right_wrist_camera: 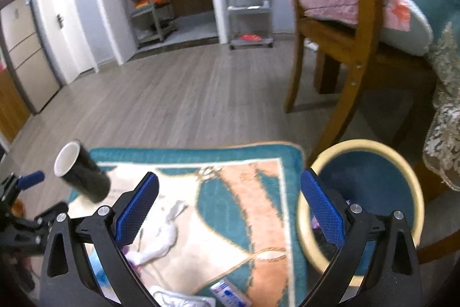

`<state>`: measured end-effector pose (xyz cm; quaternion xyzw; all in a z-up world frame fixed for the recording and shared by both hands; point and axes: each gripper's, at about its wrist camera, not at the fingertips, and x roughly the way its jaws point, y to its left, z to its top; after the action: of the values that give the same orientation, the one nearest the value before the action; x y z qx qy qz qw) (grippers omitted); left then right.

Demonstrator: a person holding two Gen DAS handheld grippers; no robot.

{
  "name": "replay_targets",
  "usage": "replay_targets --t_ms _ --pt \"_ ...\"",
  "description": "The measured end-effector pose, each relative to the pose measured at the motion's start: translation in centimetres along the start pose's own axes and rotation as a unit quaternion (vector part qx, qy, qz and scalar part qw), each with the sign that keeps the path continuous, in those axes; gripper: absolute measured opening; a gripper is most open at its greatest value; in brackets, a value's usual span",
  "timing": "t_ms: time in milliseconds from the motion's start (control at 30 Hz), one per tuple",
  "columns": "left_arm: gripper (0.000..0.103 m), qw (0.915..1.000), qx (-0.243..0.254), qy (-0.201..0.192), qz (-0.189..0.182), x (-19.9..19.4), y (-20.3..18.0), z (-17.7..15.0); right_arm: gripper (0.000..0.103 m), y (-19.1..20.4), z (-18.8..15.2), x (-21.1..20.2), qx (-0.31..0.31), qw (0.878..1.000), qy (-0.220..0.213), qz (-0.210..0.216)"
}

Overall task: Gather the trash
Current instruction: 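Move both tools back over the trash on the rug, then grasp the blue-and-white medicine packet with the right tool while the left tool grasps another white tissue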

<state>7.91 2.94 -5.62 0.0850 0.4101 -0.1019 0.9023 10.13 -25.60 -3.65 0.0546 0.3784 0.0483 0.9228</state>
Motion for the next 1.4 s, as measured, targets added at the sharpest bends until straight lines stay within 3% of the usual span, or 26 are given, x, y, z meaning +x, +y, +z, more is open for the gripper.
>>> replay_targets --t_ms 100,267,467,733,867,1033,1133,1333,1400 --pt "0.097 1.0 -0.001 0.003 -0.004 0.2 -0.1 -0.2 0.098 0.7 -1.4 0.6 -0.023 0.999 0.032 0.022" --pt "0.097 0.9998 0.02 0.007 -0.001 0.8 -1.2 -0.4 0.098 0.4 -4.4 1.8 -0.063 0.994 0.09 0.013" --pt "0.097 0.9997 0.011 0.02 -0.011 1.9 -2.2 -0.5 0.097 -0.6 -9.6 3.2 -0.086 0.983 0.161 0.014" --pt "0.097 0.9994 0.016 0.025 -0.016 3.1 -4.7 0.1 0.093 0.1 -13.0 4.2 -0.118 0.971 0.204 0.026" --pt "0.097 0.999 0.029 0.029 -0.016 3.7 -5.8 0.1 0.07 0.0 -14.1 4.8 -0.129 0.964 0.229 0.03" --pt "0.097 0.9988 0.025 0.038 -0.017 4.4 -6.2 0.2 0.056 -0.2 -13.7 4.9 -0.124 0.965 0.23 0.028" --pt "0.097 0.9986 0.032 0.038 -0.016 4.7 -6.5 0.3 0.037 -0.8 -13.1 5.0 -0.113 0.967 0.228 0.024" --pt "0.097 0.9982 0.033 0.047 -0.016 5.6 -6.8 0.2 0.032 -3.5 -9.7 4.7 -0.038 0.978 0.204 0.031" --pt "0.097 0.998 0.033 0.051 -0.015 5.9 -6.8 0.2 0.025 -4.5 -8.2 4.0 -0.006 0.982 0.186 0.033"
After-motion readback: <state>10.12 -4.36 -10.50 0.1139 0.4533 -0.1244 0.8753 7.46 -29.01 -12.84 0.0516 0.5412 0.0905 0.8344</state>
